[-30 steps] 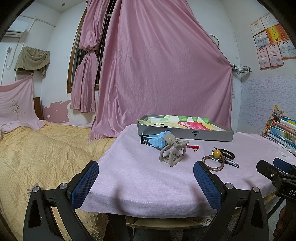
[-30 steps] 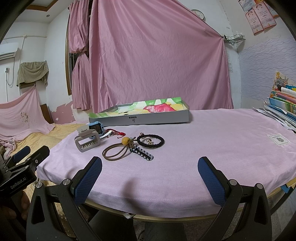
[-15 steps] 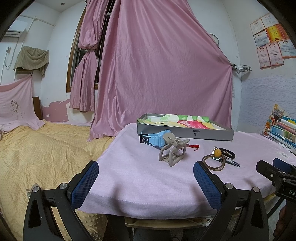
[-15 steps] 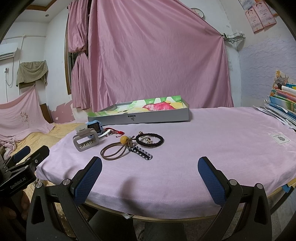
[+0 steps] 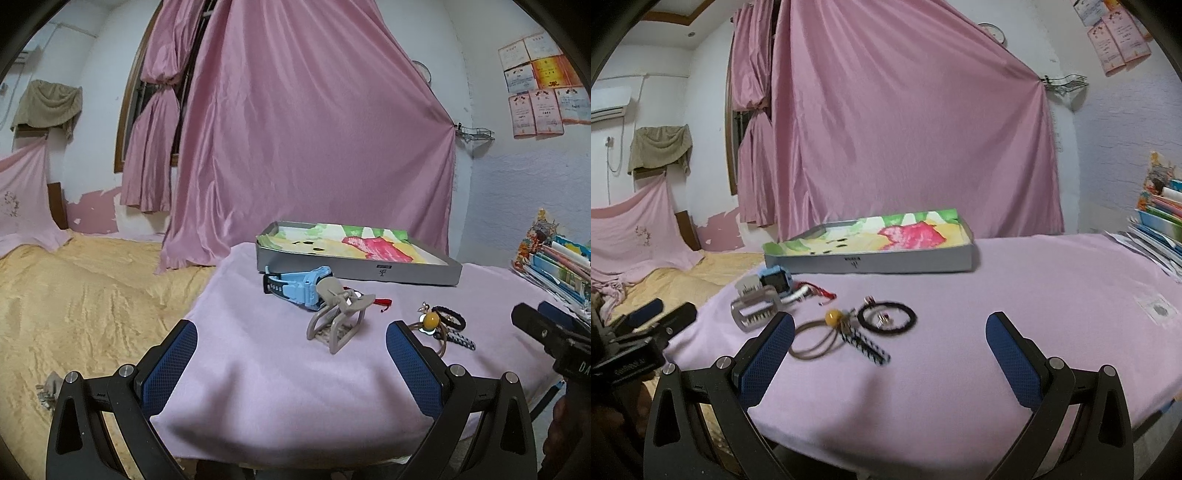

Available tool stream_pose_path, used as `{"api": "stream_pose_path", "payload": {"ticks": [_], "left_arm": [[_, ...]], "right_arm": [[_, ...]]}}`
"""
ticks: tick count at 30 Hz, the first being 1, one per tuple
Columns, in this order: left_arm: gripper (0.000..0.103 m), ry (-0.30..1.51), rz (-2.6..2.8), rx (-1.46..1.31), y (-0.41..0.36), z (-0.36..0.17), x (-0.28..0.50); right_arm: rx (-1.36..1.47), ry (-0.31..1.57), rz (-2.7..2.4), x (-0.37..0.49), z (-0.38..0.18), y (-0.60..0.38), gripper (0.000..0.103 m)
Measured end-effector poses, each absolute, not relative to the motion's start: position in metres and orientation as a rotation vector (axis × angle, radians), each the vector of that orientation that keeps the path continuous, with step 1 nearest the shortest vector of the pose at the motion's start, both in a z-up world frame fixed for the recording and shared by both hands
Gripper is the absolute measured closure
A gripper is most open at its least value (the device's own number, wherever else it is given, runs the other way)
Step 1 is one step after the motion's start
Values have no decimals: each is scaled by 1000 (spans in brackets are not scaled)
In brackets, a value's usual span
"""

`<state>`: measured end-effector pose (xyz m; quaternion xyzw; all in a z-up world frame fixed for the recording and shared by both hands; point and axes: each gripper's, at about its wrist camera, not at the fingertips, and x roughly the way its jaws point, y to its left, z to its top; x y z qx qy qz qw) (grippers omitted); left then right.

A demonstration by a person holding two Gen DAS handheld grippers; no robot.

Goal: Organize jewelry
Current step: 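Grasp the beige claw clip with the left tool while the right tool grasps the black hair tie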

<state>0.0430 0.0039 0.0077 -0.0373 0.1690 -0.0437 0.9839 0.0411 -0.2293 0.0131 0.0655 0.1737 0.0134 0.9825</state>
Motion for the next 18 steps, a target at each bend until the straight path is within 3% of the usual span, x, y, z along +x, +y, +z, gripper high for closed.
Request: {"api": "stream_pose_path", "payload": {"ticks": [7, 10, 12, 18], "left_arm": [[0, 428, -155, -108, 4, 12, 77], [0, 457, -193, -118, 2, 11, 90], [2, 464, -212, -118, 0, 11, 96], [21, 522, -260, -110, -6, 7, 115]], "right_arm": [[151, 405, 76, 74, 26, -234, 4], [149, 451, 102, 91, 24, -231, 27], [153, 493, 124, 103, 21, -229, 35], [170, 607, 170, 128, 5, -223, 66]]}}
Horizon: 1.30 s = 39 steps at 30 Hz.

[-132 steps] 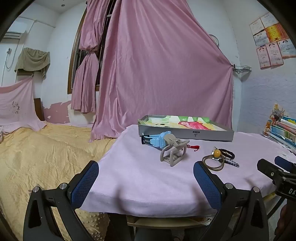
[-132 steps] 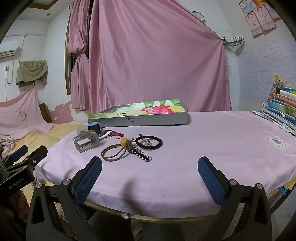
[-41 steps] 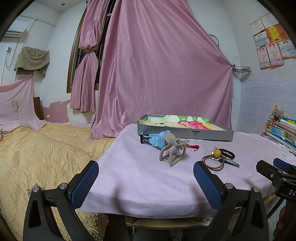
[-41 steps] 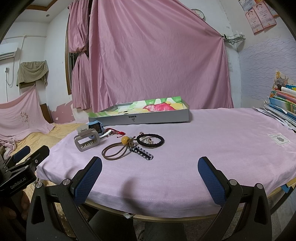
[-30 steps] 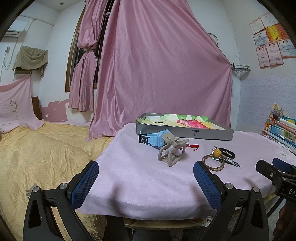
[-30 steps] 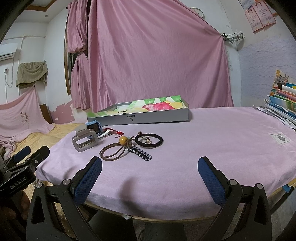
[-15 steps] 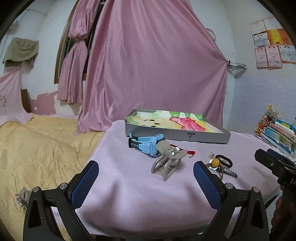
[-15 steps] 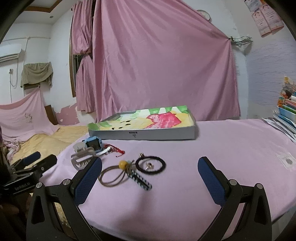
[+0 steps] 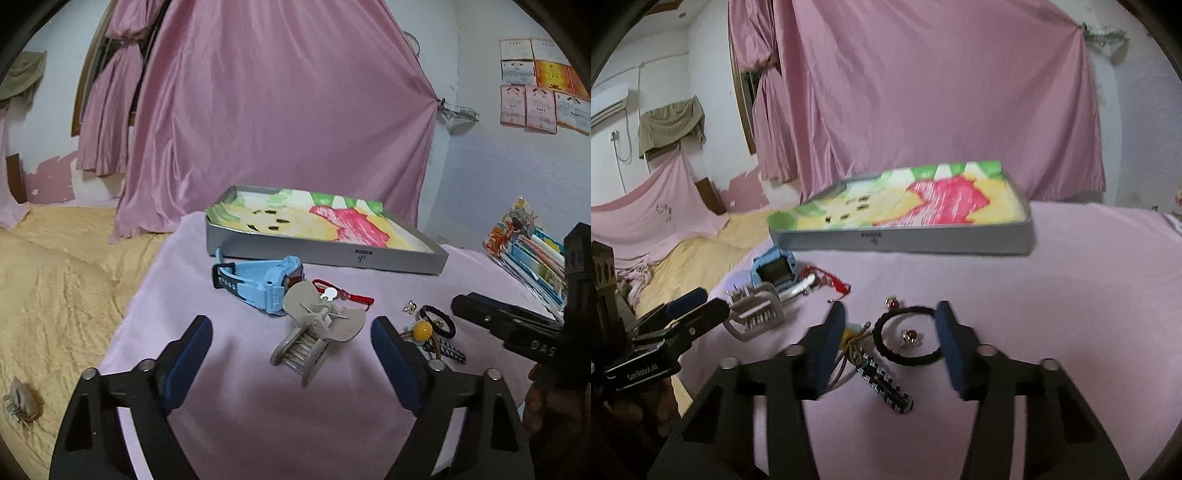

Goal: Organize jewelry
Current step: 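Grasp the beige claw clip with the left tool while the right tool grasps the black hair tie, then lift the beige claw clip with the left tool while the right tool lifts the black hair tie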

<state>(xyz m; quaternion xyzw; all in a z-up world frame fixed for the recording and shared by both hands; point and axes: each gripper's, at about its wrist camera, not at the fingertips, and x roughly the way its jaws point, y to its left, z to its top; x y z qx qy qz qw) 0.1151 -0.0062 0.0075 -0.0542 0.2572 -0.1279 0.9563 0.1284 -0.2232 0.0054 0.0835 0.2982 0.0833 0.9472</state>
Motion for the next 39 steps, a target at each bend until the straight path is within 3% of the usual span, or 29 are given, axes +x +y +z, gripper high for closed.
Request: {"api": "stream_pose_path", "payload": {"ticks": [9, 11, 15, 17, 24, 39], "left_arm": [[48, 582, -342, -108, -14, 2, 126], [56, 612, -358, -102, -17, -2, 130], [64, 628, -380, -97, -21, -3, 130], [77, 638, -393, -98, -23, -4, 130], [78, 646, -400, -102, -26, -3, 129], [78, 644, -391, -101, -33, -5, 128]], "right_arm": [[150, 718, 205, 141, -11, -212, 83], [141, 736, 207, 144, -12, -210, 83], [127, 753, 207, 143, -11, -210, 84], [104, 767, 207, 143, -9, -209, 84], [-60, 842, 242, 152, 2, -201, 84], [-94, 890, 343, 155, 7, -207, 84]]}}
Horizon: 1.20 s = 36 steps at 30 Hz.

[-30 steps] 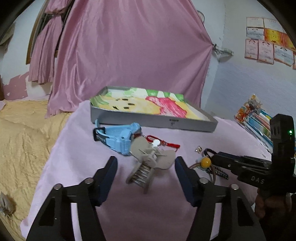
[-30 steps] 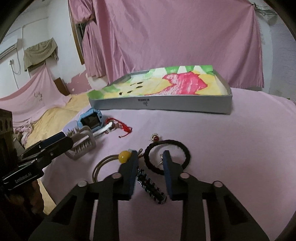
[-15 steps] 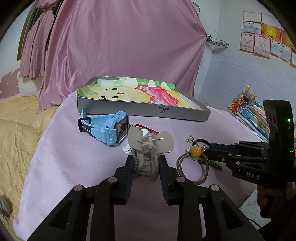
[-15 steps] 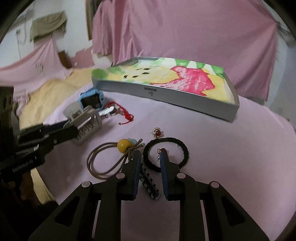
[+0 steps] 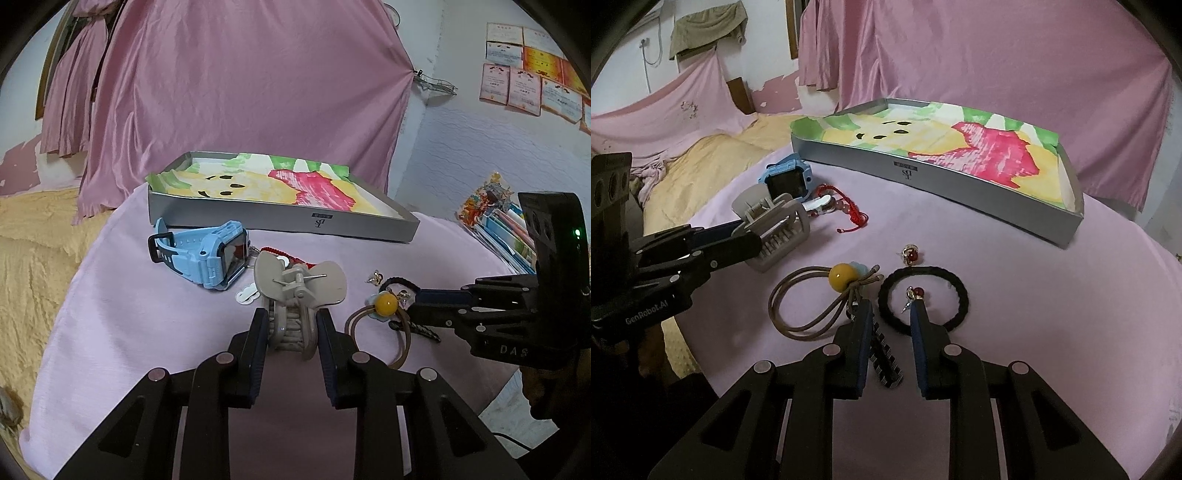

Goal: Organize jewelry
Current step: 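Lift the beige claw clip with the left tool while the right tool lifts the black hair tie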

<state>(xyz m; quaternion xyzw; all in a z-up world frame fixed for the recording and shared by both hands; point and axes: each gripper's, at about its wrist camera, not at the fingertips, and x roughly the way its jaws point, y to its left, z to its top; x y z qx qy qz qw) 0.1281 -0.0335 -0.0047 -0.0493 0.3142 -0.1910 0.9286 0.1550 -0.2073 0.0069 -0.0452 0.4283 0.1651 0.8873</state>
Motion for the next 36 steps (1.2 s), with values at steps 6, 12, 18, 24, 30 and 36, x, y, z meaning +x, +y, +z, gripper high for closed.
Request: {"api": "stream_pose_path", "payload": {"ticks": [6, 12, 18, 24, 30, 36], "left_arm": [[78, 647, -385, -102, -35, -4, 129], [78, 646, -384, -104, -35, -4, 129], [78, 647, -383, -106, -34, -4, 129], [78, 653, -377, -108, -36, -4, 131], [78, 653, -378, -104, -36, -4, 131], [78, 654, -373, -104, -38, -4, 130]], "right_arm": [[-107, 906, 364, 160, 6, -212, 84], [-144, 922, 394, 158, 6, -213, 84], [-202, 928, 422, 162, 8, -209, 85], [-172, 954, 451, 171, 6, -211, 88], [-236, 989, 459, 166, 4, -212, 88], [-302, 996, 497, 169, 4, -207, 88]]}}
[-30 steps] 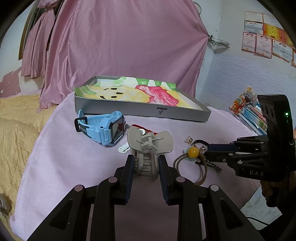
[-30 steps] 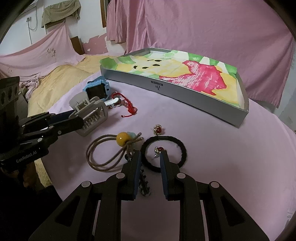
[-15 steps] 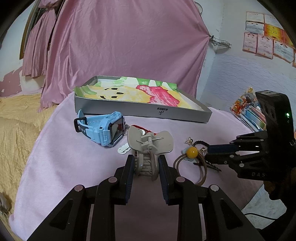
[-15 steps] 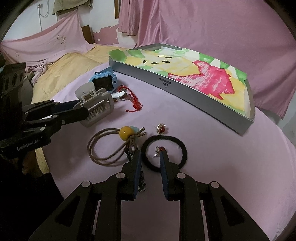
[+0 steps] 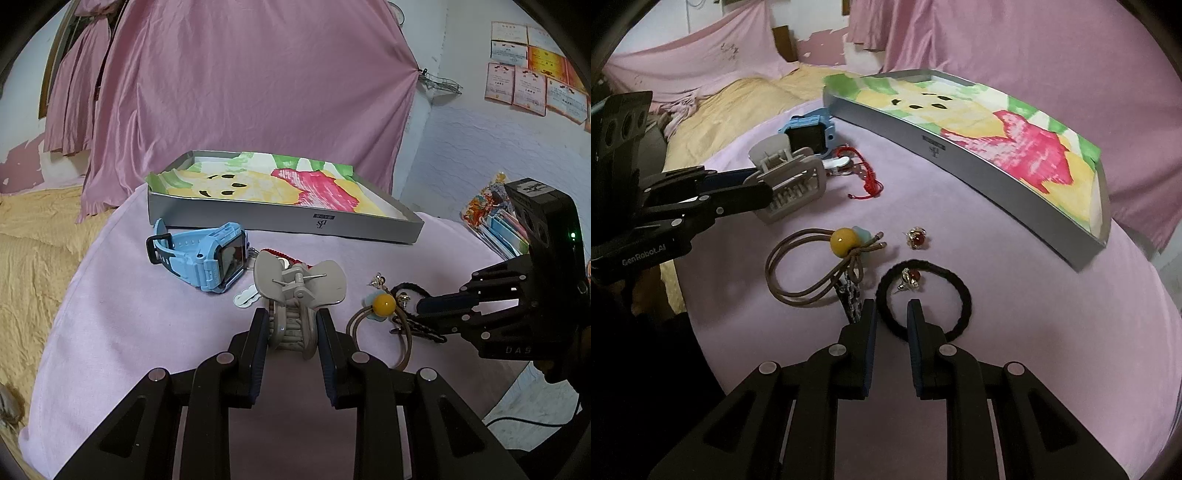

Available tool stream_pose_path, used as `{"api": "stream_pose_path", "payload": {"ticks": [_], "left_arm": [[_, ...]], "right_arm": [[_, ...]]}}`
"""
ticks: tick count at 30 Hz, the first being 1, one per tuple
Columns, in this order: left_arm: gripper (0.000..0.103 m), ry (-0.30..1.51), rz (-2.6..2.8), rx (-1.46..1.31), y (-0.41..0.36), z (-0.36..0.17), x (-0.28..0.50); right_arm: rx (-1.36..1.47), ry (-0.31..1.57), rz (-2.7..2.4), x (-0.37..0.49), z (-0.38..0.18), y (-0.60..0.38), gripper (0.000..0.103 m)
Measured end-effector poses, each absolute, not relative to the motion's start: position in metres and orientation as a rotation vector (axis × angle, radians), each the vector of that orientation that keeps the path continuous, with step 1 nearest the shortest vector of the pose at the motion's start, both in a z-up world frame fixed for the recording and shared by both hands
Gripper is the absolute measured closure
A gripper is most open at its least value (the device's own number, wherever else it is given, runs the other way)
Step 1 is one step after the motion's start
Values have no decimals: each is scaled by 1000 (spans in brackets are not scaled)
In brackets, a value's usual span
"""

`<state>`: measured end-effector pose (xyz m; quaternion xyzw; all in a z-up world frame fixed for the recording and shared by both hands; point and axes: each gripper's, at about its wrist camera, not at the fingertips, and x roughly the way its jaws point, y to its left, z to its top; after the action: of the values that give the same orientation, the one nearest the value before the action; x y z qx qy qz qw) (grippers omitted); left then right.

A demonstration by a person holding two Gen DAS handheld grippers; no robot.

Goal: Organize jewelry
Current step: 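Lift the beige claw clip with the left tool while the right tool lifts the black hair tie, then place the claw clip in the grey tray with the left tool while the right tool drops the hair tie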

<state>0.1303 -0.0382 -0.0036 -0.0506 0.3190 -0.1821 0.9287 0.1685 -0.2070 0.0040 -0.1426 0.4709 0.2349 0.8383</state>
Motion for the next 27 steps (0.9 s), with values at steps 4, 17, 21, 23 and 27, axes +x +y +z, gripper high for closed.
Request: {"api": "stream_pose_path", "payload": {"ticks": [4, 17, 21, 23, 27], "left_arm": [[79, 654, -372, -101, -39, -3, 130], [80, 559, -415, -98, -48, 13, 122], [80, 537, -416, -101, -50, 18, 122], [80, 531, -412, -102, -50, 19, 122], [80, 509, -401, -104, -50, 24, 124]], "right_arm": [[-279, 994, 536, 169, 4, -205, 98], [-117, 846, 492, 152, 17, -216, 99], [-86, 809, 474, 153, 25, -221, 99], [-62, 788, 469, 153, 28, -225, 99], [-30, 736, 453, 151, 37, -230, 99]]}}
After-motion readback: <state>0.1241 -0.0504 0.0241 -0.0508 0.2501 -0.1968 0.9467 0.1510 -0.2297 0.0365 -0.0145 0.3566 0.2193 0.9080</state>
